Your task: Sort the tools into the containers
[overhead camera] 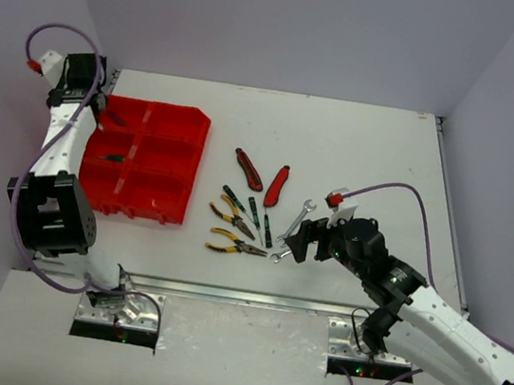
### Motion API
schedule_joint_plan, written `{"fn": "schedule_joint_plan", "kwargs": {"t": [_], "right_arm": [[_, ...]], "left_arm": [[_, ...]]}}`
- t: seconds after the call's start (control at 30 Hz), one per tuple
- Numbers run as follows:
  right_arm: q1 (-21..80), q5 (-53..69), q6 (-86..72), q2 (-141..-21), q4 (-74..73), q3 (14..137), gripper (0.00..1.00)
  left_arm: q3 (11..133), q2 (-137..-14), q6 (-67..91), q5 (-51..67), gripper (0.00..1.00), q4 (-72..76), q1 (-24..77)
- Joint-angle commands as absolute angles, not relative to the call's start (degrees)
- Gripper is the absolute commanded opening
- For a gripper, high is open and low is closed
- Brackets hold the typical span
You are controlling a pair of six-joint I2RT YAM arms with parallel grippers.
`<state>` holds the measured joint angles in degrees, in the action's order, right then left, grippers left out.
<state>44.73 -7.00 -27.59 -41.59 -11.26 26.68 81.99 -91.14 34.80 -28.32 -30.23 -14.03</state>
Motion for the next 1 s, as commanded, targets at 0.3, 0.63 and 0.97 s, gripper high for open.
{"fn": "schedule_joint_plan", "kwargs": {"t": [0.3,0.63,0.97], "right_arm": [[44.41,-6.59,-26.81,-40.1,-9.67,25.99,0.99],[44.38,-6.18,-26.81,-41.8,-9.58,26.23,0.99],[44.37,-10.42,-28.63,-47.35,-9.58,27.96,0.99]], "left_arm": [[80.03,-100.04,38.81,-18.64,0.05,-29.98,-18.37],[75.19,-92.94,41.31,-18.46,1.0,-27.68,-18.37],[66.38,-63.95,34.1,-13.09,1.0,-25.87,-12.06]]}}
